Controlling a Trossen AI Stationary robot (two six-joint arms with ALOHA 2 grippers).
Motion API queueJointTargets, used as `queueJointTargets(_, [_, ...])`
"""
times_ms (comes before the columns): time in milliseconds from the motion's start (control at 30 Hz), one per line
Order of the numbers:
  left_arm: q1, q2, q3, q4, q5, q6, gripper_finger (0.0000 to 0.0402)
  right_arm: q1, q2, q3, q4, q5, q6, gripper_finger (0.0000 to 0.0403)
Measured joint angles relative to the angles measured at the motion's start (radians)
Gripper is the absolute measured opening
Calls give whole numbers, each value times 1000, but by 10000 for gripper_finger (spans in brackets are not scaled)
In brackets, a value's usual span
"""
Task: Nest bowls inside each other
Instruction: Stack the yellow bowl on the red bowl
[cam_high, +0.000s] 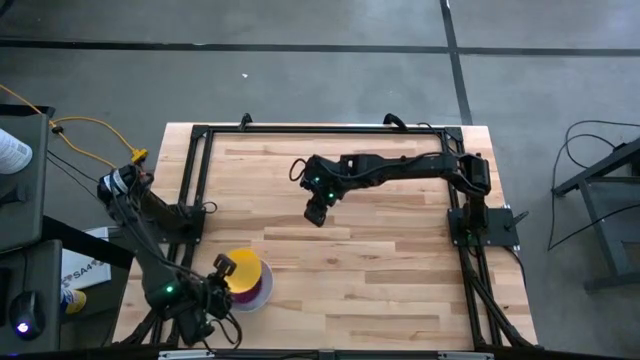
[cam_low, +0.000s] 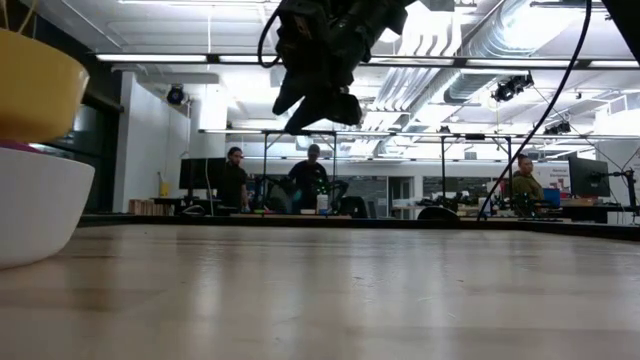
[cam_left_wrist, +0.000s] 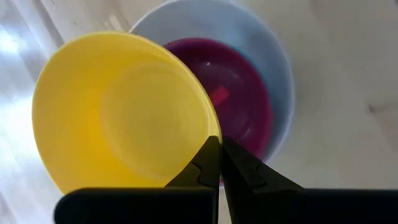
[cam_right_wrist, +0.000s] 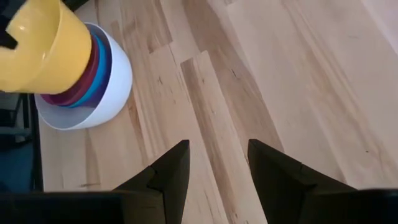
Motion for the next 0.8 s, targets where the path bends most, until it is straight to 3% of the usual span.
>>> queueJointTargets(200, [-54, 0, -15, 122, -3, -14, 0, 7, 0, 0, 2, 1, 46, 156])
queueJointTargets(467, [-86, 0, -18, 126, -13, -79, 0, 22, 0, 0, 2, 3, 52, 156])
queueJointTargets(800, [-83, 1, -134, 179, 0, -86, 0, 48, 0, 0, 3, 32, 53, 156])
